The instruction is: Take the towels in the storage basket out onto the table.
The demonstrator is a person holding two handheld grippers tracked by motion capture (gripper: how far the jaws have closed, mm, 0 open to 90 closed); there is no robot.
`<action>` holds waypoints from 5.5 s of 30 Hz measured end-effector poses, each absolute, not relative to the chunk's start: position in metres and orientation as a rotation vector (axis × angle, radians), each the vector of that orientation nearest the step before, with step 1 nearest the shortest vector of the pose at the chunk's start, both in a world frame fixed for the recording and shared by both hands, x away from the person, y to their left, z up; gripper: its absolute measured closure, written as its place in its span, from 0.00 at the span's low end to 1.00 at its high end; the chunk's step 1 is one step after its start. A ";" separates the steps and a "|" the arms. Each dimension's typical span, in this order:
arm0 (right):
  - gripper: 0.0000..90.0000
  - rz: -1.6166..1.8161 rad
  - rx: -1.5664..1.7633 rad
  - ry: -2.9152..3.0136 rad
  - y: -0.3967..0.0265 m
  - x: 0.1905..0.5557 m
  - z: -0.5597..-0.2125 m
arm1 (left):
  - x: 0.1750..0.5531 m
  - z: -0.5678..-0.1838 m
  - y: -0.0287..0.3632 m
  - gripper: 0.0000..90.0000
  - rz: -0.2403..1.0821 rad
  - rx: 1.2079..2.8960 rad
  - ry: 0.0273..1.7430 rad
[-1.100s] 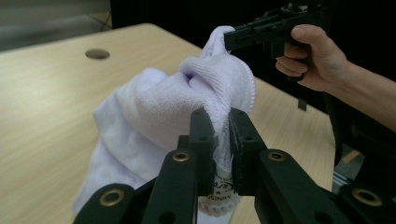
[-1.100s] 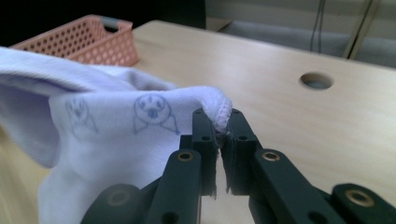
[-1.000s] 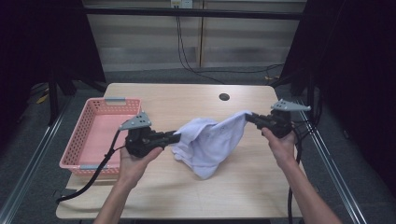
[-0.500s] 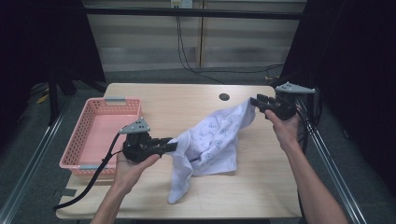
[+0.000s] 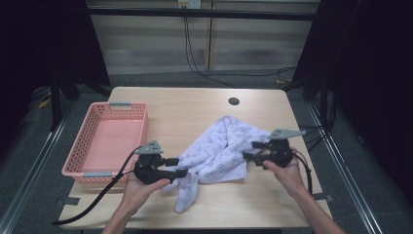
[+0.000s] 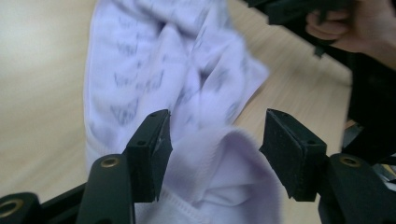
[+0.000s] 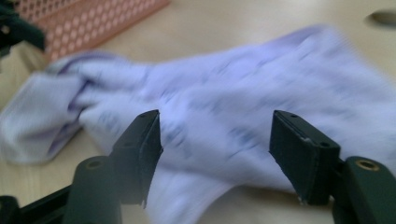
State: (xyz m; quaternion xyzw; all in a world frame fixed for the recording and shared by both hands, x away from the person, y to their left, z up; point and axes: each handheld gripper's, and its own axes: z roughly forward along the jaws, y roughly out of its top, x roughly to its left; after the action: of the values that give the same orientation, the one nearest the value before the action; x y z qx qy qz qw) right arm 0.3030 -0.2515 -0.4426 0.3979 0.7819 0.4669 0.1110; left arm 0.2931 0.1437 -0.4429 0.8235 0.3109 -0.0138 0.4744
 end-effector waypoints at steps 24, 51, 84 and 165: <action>0.80 1.250 1.294 2.116 -0.276 0.364 -0.429 | 0.287 -0.442 0.128 0.92 -0.107 1.930 0.691; 0.41 1.355 1.147 2.447 -0.238 0.267 -0.458 | 0.269 -0.471 0.152 0.61 -0.089 2.068 0.753; 0.93 1.187 1.088 2.415 -0.301 0.250 -0.448 | 0.270 -0.494 0.138 0.68 -0.040 2.203 0.813; 0.79 1.263 1.180 2.433 -0.321 0.205 -0.456 | 0.263 -0.486 0.148 0.81 -0.080 2.199 0.762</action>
State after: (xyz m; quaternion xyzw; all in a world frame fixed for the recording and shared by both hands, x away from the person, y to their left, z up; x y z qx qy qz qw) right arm 0.2046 -0.3207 -0.4562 0.3940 0.8127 0.4219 0.0786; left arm 0.2626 0.1482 -0.4857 0.8674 0.3006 -0.0314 0.3953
